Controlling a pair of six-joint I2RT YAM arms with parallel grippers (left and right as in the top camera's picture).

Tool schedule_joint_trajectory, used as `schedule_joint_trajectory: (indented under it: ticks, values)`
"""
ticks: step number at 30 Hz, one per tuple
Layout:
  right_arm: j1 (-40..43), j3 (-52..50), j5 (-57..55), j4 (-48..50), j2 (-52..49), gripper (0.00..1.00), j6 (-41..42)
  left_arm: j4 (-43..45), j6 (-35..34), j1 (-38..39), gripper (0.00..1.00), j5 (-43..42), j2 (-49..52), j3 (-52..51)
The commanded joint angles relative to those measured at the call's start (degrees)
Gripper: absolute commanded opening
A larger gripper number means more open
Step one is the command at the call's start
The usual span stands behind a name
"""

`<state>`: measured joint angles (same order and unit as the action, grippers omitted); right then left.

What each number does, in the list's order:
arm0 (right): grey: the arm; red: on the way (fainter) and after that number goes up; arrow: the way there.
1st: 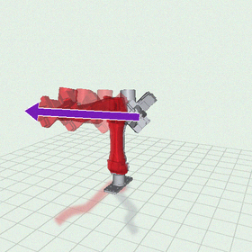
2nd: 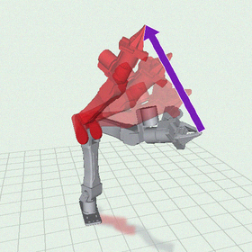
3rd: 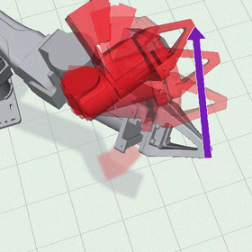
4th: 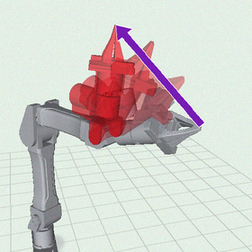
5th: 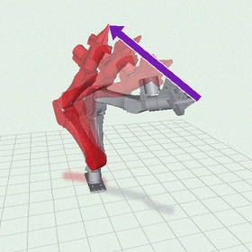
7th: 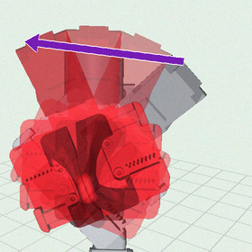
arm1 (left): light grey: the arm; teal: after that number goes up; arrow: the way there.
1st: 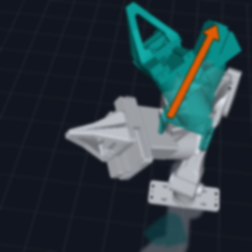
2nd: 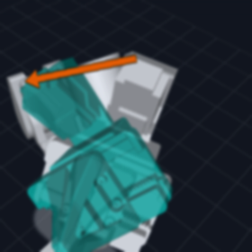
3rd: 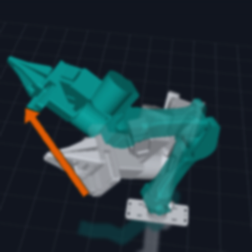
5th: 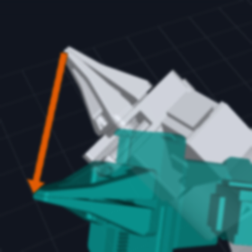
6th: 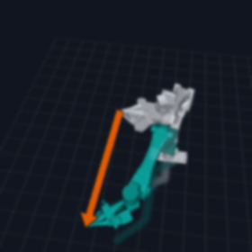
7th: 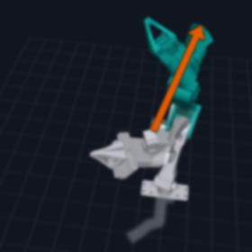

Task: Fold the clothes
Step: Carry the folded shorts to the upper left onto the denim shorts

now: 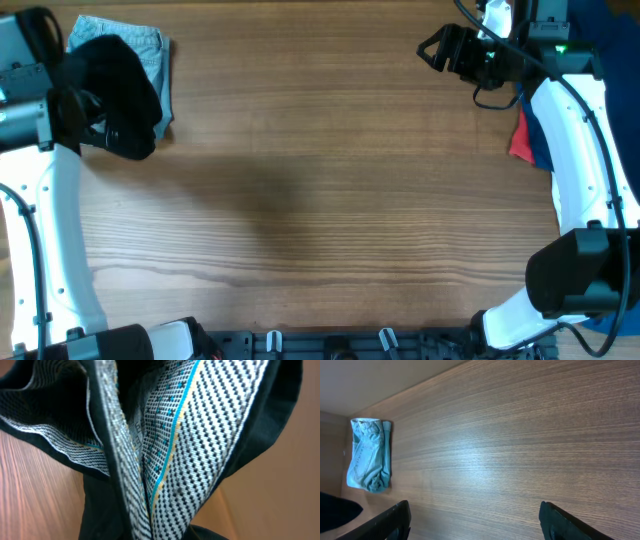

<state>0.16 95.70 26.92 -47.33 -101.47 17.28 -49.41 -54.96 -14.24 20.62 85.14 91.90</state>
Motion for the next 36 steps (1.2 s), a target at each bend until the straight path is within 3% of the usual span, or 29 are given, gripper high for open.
schedule_joint_trajectory:
  ticks: [1,13,26,32,34,36]
  values:
    - [-0.2,-0.6,-0.6,0.1,-1.2,0.83,-0.7,0.7,-13.8,-1.8,0.04,0.5,0.2,1.1]
    - [-0.4,-0.6,-2.5,-0.3,-1.3,0.83,-0.5,3.2,-14.7,-2.6,0.04,0.0,8.6,1.1]
    - [-0.4,-0.6,-3.7,-0.1,-1.3,0.83,-0.1,15.8,-14.5,-2.8,0.04,-0.8,20.3,1.1]
    - [-0.4,-0.6,-5.2,0.2,-1.3,0.83,1.1,25.6,-14.5,-2.3,0.13,-1.6,24.6,1.1]
    - [-0.4,-0.6,-5.2,0.2,-1.3,0.83,1.1,29.0,-14.5,-2.1,0.25,-1.7,26.1,1.1]
    - [-0.4,-0.6,-5.2,0.3,-1.3,0.83,1.1,32.8,-14.5,-1.7,0.31,-2.0,27.6,1.1]
